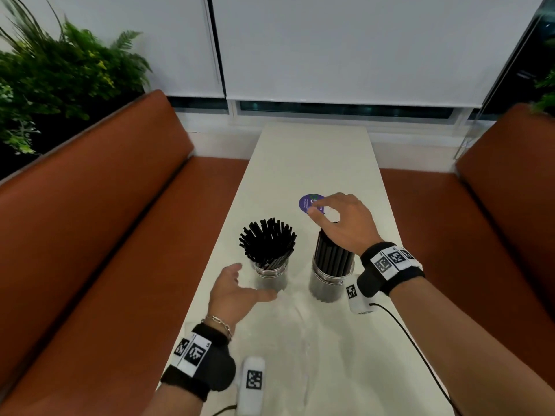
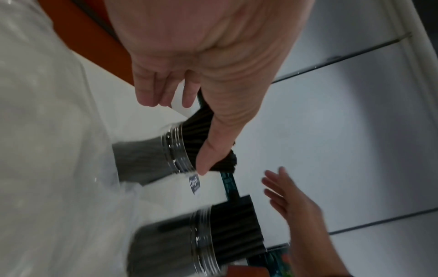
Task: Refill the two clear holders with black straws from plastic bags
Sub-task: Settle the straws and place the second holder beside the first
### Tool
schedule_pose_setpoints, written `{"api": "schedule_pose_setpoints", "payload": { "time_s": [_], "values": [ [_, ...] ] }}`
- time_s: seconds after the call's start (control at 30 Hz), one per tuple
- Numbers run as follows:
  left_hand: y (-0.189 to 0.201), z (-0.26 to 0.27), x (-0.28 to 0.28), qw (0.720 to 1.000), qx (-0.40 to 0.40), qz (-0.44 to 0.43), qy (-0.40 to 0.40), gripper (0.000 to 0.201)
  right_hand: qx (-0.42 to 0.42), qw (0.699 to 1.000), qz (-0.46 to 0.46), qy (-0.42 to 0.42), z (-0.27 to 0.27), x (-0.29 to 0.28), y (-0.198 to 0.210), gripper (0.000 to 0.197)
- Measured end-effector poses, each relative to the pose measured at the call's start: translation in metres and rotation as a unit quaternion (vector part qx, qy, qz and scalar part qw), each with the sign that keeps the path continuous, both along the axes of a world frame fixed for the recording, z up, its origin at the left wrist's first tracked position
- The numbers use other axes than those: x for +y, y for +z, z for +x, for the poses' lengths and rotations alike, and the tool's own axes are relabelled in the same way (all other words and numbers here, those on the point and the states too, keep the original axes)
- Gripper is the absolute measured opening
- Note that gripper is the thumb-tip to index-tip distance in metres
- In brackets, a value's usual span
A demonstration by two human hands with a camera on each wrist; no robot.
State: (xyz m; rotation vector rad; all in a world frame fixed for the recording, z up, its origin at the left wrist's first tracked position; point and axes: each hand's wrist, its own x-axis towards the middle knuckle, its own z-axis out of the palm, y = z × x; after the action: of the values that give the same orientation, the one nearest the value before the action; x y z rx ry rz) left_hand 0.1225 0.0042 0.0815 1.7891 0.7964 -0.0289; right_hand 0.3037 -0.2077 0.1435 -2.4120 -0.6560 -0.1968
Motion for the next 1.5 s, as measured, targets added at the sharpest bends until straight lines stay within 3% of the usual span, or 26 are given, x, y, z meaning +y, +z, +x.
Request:
{"api": "schedule_pose_setpoints", "payload": {
  "time_s": [0.13,0.27,0.37,0.43,0.53,0.67,0.77,0.83,0.93,1.13,1.27,1.5],
  "values": [
    [-0.007,0.016,0.028,0.999,0.032,0.024,0.002,0.127,-0.032,0.998,0.049,0.028,-0.040,0.023,0.022,0.050],
    [-0.017,0.036,0.033,0.997,0.031,0.050,-0.054,0.140,0.081,0.996,0.034,0.032,-0.098,0.059,0.013,0.106],
    [-0.026,0.050,0.036,0.990,-0.016,0.076,-0.116,0.123,0.172,0.985,0.018,-0.004,-0.122,0.087,-0.012,0.142],
    [-0.028,0.059,0.037,0.978,-0.014,0.113,-0.174,0.111,0.191,0.981,0.008,-0.031,-0.117,0.097,-0.027,0.153],
    [-0.034,0.068,0.042,0.969,-0.028,0.107,-0.222,0.111,0.164,0.986,-0.005,-0.016,-0.095,0.096,-0.032,0.159],
    [-0.045,0.076,0.047,0.958,-0.007,0.097,-0.271,0.133,0.101,0.991,-0.037,0.078,-0.068,0.083,-0.039,0.147],
    [-0.043,0.077,0.049,0.962,-0.014,0.078,-0.262,0.117,0.078,0.989,-0.057,0.109,-0.054,0.088,-0.047,0.131],
    [-0.041,0.076,0.048,0.966,-0.034,0.061,-0.248,0.120,0.071,0.990,-0.052,0.110,-0.048,0.097,-0.049,0.119],
    [-0.044,0.077,0.042,0.965,-0.037,0.074,-0.249,0.119,0.038,0.994,-0.063,0.086,-0.046,0.117,-0.049,0.099],
    [-0.041,0.081,0.027,0.964,-0.003,0.120,-0.236,0.078,-0.016,0.994,-0.095,-0.056,-0.051,0.160,-0.053,0.035],
    [-0.040,0.082,0.020,0.964,-0.007,0.154,-0.217,0.065,-0.015,0.984,-0.132,-0.119,-0.045,0.170,-0.050,0.034],
    [-0.037,0.080,0.012,0.977,-0.030,0.130,-0.166,0.062,-0.025,0.976,-0.182,-0.119,-0.028,0.171,-0.046,0.034]
  ]
}}
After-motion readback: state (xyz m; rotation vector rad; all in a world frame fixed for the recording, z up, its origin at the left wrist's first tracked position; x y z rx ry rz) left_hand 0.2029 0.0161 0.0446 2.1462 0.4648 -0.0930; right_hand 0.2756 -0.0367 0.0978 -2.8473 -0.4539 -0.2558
